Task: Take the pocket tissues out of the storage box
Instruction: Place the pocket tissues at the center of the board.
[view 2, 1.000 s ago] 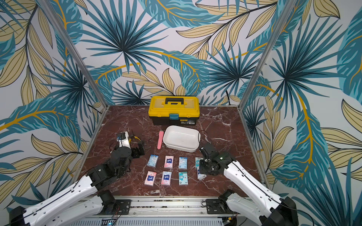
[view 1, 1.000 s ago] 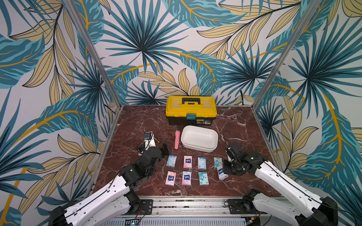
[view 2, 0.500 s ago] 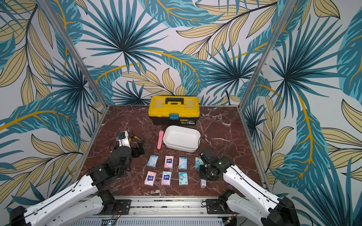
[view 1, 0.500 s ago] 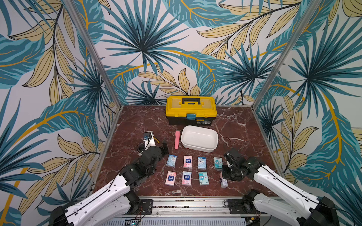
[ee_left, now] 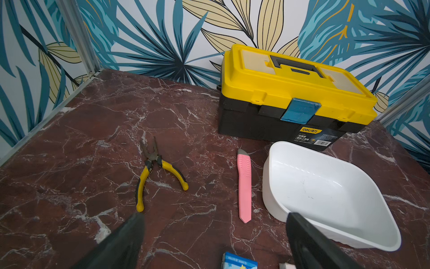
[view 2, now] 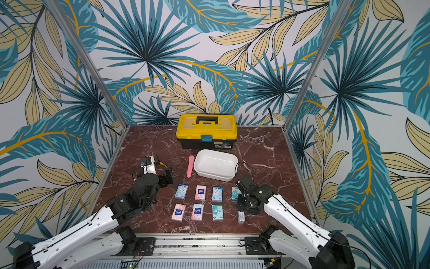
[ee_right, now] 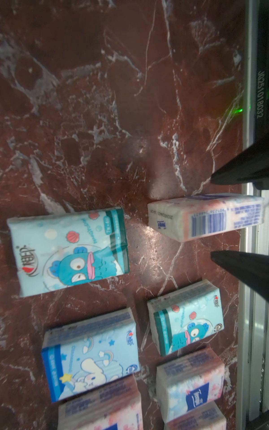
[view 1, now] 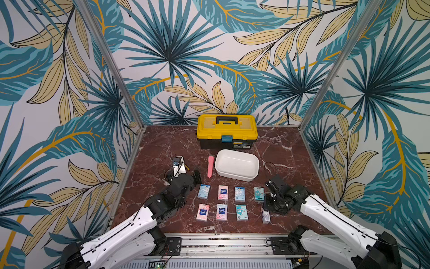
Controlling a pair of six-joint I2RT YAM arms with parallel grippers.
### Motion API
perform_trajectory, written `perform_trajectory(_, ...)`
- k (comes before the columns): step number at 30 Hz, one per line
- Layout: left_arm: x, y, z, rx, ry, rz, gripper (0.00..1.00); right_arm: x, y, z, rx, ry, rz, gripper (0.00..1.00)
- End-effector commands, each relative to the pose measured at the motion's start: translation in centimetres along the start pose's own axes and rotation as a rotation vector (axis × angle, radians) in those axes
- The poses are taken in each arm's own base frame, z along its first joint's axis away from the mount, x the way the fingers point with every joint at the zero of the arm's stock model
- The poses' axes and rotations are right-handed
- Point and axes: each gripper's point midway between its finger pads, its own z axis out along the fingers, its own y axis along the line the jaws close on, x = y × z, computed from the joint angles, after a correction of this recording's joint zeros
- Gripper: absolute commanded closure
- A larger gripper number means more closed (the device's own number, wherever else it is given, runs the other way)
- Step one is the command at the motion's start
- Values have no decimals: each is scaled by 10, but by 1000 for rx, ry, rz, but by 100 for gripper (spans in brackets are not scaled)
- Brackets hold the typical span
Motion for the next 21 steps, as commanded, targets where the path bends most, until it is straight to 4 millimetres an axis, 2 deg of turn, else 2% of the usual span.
perform_trajectory(1, -12, -3, -1, 7, -29, -29, 0, 6, -9, 6, 64, 39, -7, 46)
perform_trajectory(8, -12, -2, -1, 8, -26, -32, 0, 7, -2, 18, 51, 64, -15, 48)
perform_trajectory(15, -11, 0, -2, 3, -23, -36, 0, 13, 0, 27, 51, 101, -16, 62)
perform_trajectory(17, -11, 0, -2, 4, -24, -37, 0, 12, 3, 25, 43, 96, -14, 68)
perform_trajectory(21, -12, 0, -2, 3, -24, -37, 0, 9, 12, 19, -2, 85, -17, 72)
